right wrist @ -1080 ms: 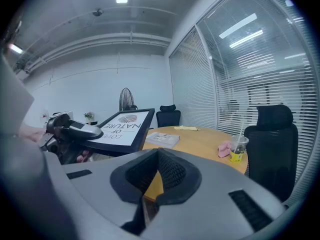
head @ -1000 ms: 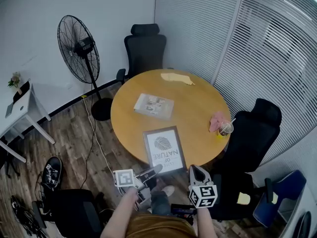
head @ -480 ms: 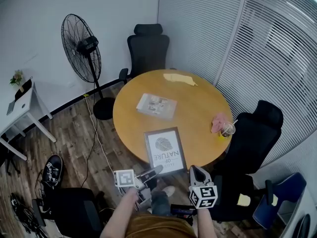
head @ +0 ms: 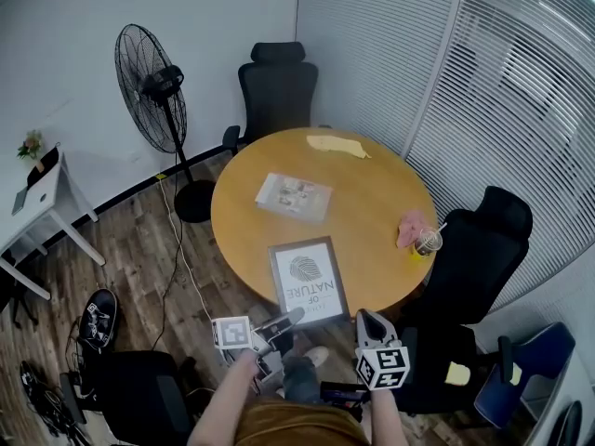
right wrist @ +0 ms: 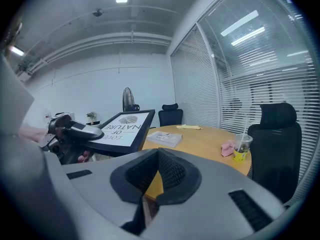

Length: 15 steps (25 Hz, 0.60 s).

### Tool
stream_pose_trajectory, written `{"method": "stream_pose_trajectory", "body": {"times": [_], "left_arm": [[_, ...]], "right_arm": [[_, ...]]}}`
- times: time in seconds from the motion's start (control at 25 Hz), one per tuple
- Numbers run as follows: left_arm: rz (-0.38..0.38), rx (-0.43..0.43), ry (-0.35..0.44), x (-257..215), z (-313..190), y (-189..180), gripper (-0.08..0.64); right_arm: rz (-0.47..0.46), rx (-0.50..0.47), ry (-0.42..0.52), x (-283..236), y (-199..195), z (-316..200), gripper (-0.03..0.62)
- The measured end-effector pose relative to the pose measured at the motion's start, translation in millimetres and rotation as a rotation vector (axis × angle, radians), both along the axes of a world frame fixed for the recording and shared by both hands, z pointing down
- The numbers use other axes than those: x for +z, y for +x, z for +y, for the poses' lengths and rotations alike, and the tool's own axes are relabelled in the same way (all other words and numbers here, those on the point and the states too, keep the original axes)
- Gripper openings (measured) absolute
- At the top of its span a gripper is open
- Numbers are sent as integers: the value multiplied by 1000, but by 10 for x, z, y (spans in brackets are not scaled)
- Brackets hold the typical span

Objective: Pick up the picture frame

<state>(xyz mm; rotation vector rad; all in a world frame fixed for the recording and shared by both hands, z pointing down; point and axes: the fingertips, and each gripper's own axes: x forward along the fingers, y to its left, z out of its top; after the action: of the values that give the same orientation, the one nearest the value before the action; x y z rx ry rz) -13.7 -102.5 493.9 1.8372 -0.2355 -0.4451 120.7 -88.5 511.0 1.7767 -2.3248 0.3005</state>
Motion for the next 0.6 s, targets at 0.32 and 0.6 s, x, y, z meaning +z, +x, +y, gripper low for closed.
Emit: {"method": "stream_pose_trajectory", "body": {"times": [0.32,0.6], "left_arm": [[21,0,-26,4,-20,18,37],[36,1,-42,35,-55,-1,37]], "right_arm": [[-6,-3,1,20,18,-35,12],[-2,11,15,35,30,-66,12]]}}
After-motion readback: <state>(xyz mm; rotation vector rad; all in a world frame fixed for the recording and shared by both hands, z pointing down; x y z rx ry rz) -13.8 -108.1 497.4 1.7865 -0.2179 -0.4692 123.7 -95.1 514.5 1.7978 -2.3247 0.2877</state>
